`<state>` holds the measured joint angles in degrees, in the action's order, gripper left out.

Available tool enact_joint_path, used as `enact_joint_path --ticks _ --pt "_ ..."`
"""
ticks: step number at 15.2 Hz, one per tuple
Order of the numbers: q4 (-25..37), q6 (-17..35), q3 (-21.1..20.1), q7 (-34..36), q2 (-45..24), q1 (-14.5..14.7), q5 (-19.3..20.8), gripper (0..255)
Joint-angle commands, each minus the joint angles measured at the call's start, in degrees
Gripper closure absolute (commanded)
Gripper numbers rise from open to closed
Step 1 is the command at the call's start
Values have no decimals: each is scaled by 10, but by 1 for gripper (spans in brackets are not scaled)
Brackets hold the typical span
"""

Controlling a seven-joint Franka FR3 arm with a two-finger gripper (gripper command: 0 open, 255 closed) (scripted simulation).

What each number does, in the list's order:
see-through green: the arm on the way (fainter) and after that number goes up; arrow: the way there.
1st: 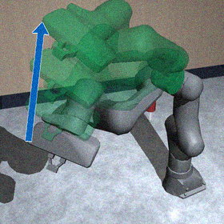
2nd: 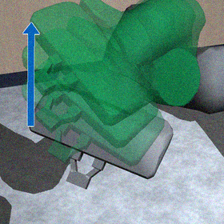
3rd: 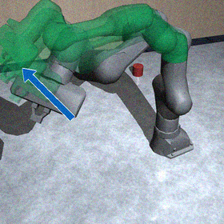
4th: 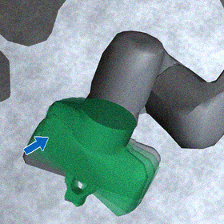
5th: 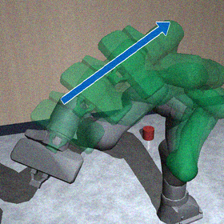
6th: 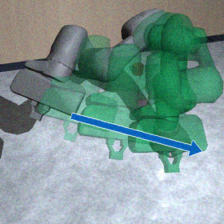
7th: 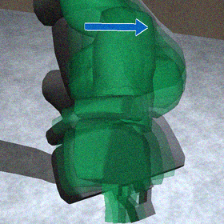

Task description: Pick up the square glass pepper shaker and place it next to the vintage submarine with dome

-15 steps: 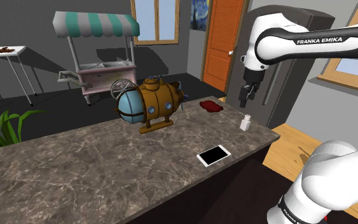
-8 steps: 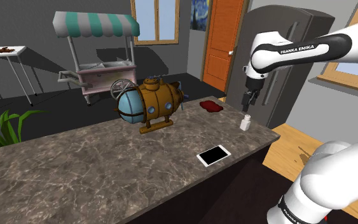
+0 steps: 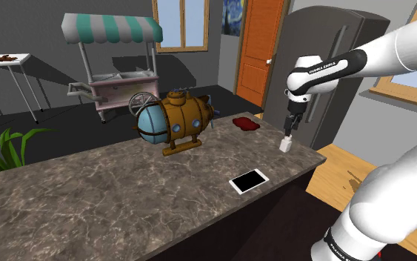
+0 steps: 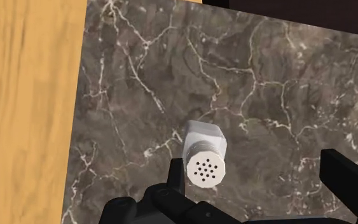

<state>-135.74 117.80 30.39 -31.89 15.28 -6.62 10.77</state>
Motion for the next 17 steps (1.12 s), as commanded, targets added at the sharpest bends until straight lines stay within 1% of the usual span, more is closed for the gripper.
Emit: enact_joint_path --ticks 1,2,10,17 --pt "13 26 26 -37 -48 -1 -20 0" --pt "18 31 32 -48 -62 -1 -28 0" --pt "-16 95 40 -61 -96 -1 -43 0" --pt "-16 95 40 -61 -96 -1 -42 0"
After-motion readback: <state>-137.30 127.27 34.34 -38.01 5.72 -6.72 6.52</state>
